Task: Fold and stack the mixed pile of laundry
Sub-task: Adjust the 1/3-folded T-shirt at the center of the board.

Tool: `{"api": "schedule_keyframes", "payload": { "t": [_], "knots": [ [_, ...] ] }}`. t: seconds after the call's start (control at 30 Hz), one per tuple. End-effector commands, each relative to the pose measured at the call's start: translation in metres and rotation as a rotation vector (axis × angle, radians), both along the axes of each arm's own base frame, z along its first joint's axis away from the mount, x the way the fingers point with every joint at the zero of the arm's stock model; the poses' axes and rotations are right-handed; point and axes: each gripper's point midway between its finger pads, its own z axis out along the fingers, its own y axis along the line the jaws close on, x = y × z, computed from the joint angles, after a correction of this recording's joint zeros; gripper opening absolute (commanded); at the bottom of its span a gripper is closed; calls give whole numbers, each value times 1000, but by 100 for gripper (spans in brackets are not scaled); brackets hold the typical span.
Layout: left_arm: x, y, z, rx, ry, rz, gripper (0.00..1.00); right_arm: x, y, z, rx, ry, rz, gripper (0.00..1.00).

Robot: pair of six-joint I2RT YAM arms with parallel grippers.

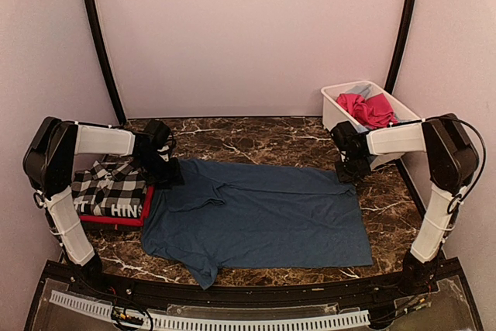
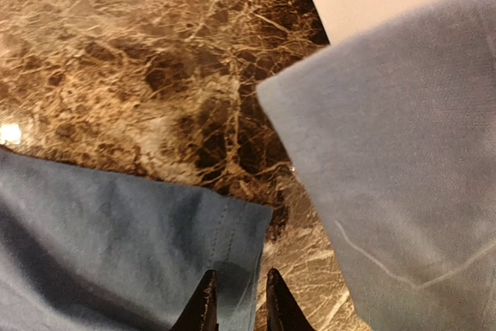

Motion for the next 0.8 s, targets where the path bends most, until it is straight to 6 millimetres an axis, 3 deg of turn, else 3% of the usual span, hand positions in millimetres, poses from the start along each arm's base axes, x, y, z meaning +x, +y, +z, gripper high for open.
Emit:
{"api": "schedule_keyframes", "payload": {
  "t": [0.0,0.47,0.77],
  "knots": [
    [-5,6,13,5,-16,2,44,7,-11,-7,-10,-27,-41,20],
    [-5,7,15,9,-19,7,44,10,-10,-30,44,49,-10,14],
    [-5,7,12,9,-17,4,44,16,-11,-21,177,40,-33,13]
  ]
}}
